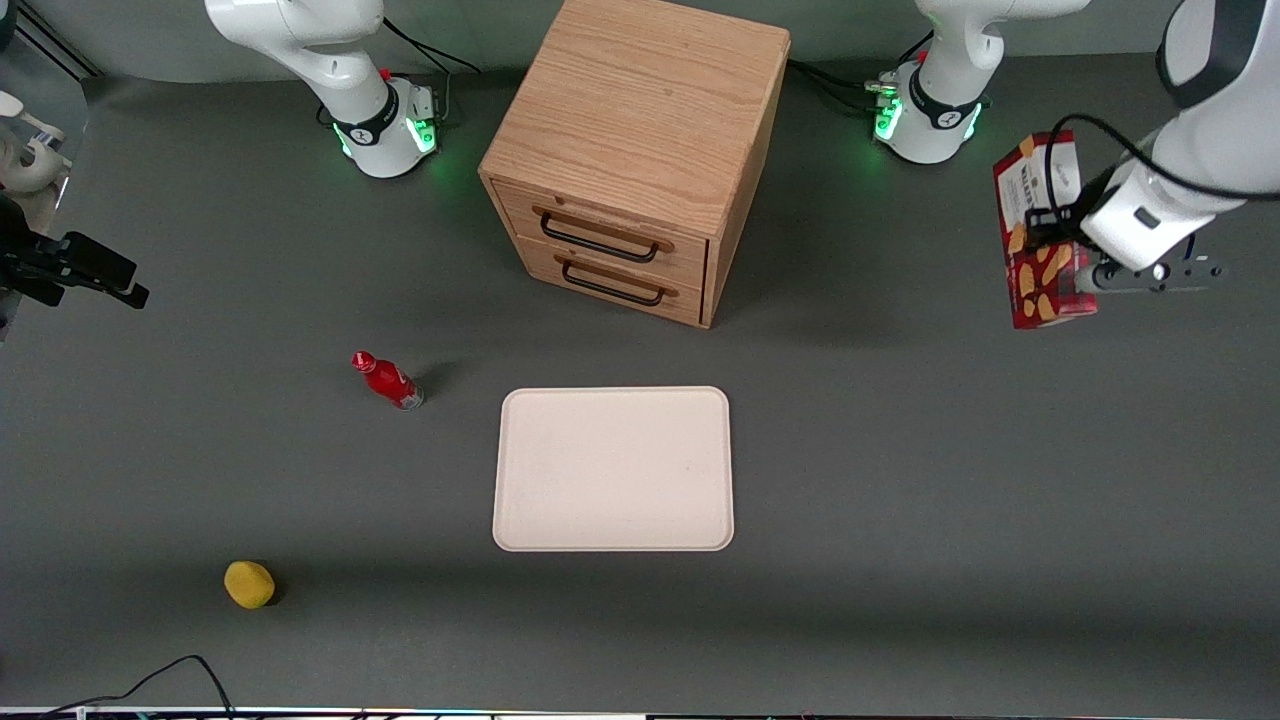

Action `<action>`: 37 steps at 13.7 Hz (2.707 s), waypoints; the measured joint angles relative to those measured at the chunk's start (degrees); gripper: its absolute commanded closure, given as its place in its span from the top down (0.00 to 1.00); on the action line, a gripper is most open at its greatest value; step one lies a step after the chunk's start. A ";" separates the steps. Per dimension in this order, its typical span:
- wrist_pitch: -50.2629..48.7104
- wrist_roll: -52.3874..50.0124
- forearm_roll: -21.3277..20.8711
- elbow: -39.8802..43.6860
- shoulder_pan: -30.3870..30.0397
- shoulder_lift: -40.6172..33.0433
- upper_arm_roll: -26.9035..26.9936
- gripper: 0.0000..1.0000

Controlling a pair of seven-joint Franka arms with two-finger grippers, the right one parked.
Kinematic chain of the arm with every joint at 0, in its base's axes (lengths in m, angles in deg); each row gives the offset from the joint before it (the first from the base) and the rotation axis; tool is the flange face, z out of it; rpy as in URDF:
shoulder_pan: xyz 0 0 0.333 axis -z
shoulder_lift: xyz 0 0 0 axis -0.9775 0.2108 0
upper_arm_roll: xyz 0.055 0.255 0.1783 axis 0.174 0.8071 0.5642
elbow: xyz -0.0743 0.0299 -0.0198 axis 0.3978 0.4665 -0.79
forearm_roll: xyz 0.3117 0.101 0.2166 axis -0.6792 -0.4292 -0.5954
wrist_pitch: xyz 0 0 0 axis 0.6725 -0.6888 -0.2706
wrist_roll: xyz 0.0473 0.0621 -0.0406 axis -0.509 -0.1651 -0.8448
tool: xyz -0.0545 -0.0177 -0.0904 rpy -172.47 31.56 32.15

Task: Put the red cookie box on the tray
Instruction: 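Carry the box with the left gripper over the cream tray, then lower the box onto the tray and open the left gripper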

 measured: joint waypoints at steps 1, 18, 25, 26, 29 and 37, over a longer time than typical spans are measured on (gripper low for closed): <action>-0.22 -1.82 1.03 0.90 0.06 0.17 -1.26 0.30; 17.38 -56.97 -16.11 40.05 17.53 44.08 -20.06 0.29; 26.85 -61.19 -25.78 41.72 20.69 55.79 -18.09 0.29; 28.90 -61.19 -26.37 41.67 20.71 57.22 -18.07 0.29; 33.24 -61.13 -26.93 41.49 21.05 60.31 -18.06 0.28; 37.48 -61.09 -27.74 39.24 21.68 62.27 -18.06 0.29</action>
